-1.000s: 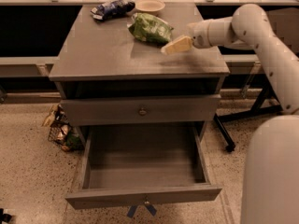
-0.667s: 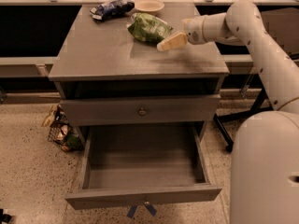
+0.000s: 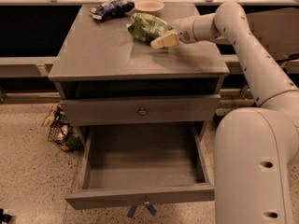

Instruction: Place green jalapeno chip bag into middle drawer

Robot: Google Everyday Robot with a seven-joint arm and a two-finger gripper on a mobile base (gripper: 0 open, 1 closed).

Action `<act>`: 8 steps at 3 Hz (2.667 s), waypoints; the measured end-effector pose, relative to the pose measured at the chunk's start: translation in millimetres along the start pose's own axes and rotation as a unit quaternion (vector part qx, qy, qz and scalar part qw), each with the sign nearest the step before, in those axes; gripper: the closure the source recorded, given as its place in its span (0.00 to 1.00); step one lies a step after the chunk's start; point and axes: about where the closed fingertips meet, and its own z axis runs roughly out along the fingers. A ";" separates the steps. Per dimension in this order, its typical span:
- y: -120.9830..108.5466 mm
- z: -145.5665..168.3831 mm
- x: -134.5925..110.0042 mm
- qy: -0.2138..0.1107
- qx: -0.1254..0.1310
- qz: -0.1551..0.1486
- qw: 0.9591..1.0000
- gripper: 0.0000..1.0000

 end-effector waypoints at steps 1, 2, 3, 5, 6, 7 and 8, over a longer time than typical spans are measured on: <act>-6.3 9.1 4.1 -0.001 0.009 0.003 1.000 0.38; -11.2 9.4 6.8 0.005 0.019 0.003 1.000 0.61; -18.6 -14.7 1.3 0.016 0.027 -0.009 0.999 0.84; 62.9 -77.8 -18.8 0.065 -0.071 0.010 0.995 1.00; 62.7 -77.6 -19.1 0.065 -0.071 0.010 0.995 1.00; 88.9 -80.8 -19.1 0.064 -0.095 0.011 0.993 1.00; 142.3 -100.6 -42.3 0.043 -0.116 0.001 0.992 1.00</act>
Offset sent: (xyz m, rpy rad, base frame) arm 0.0154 -0.0143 -0.0053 -0.0262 -0.0112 -0.0751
